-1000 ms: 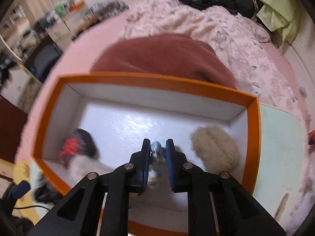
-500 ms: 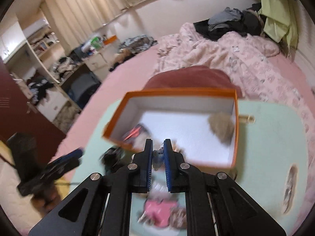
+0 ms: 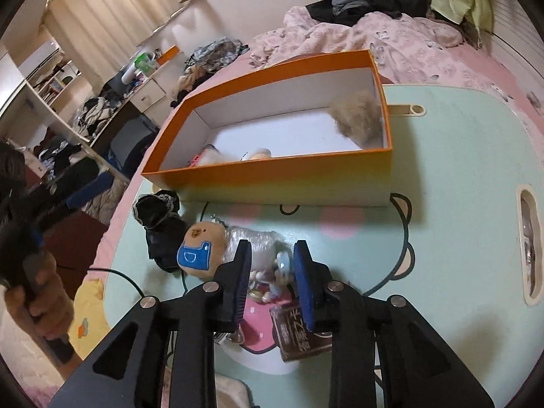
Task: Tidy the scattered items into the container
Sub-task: 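Carry beaded keychain out of box with right tool, place on table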
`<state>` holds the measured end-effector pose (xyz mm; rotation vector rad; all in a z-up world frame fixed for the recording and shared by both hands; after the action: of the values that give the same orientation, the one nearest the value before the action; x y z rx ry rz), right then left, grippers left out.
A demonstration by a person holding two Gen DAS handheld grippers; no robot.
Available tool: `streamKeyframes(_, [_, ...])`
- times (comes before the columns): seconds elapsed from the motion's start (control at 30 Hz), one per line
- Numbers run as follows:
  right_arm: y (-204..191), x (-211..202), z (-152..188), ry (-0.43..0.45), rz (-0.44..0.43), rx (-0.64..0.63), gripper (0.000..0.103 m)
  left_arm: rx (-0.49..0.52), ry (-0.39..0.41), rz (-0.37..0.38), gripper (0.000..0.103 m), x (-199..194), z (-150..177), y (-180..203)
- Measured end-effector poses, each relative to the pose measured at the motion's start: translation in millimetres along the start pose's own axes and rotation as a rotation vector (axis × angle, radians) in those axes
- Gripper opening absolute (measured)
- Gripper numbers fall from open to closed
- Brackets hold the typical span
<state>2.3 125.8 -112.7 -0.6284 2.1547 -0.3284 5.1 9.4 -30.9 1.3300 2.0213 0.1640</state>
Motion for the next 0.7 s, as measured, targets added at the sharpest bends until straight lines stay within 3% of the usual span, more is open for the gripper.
streamKeyframes(0.1, [-3.7, -7.8, -1.5, 0.023, -0.028, -0.005, 0.027, 0.062, -0.08, -0.002, 0.066, 23.8, -9.4, 13.1])
streamKeyframes(0.13, [-4.6, -9.6, -0.9, 0.027, -0.032, -0.01, 0.027, 0.078, -0.109, -0.014, 0.055, 32.4, -10.5, 15.0])
streamKeyframes(0.17, [-5.0, -11.1, -0.6, 0.029, -0.034, -0.013, 0.027, 0.103, -0.149, -0.037, 0.035, 42.5, -10.5, 16.8])
streamKeyframes(0.23, [-5.0, -12.8, 0.0, 0.03, -0.039, -0.008, 0.027, 0.134, -0.206, -0.059, 0.021, 56.0, -6.9, 19.0])
streamKeyframes(0.37, [-4.9, -12.9, 0.8, 0.031, -0.045, -0.004, 0.027, 0.145, -0.297, -0.086, 0.021, 81.3, 1.5, 15.3])
streamKeyframes(0.5, [-4.2, -12.2, 2.0, 0.024, -0.057, 0.005, 0.027, 0.161, -0.324, -0.123, 0.021, 91.1, 5.5, 7.4])
streamKeyframes(0.7, [-1.7, -10.1, 3.5, 0.02, -0.05, 0.016, 0.027, 0.167, -0.377, -0.114, 0.021, 103.8, 17.2, 5.6])
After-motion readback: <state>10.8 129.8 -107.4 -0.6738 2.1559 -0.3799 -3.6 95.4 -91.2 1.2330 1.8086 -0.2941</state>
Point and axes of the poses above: each gripper's, at about its wrist camera, not at the fingertips, and x roughly the way its jaws point, y to its right, z to its underside, the point moved 8 cm from there along x, roughly the way its jaws point, and after that the axes turned 7 degrees about y, right-handed, at the moved point
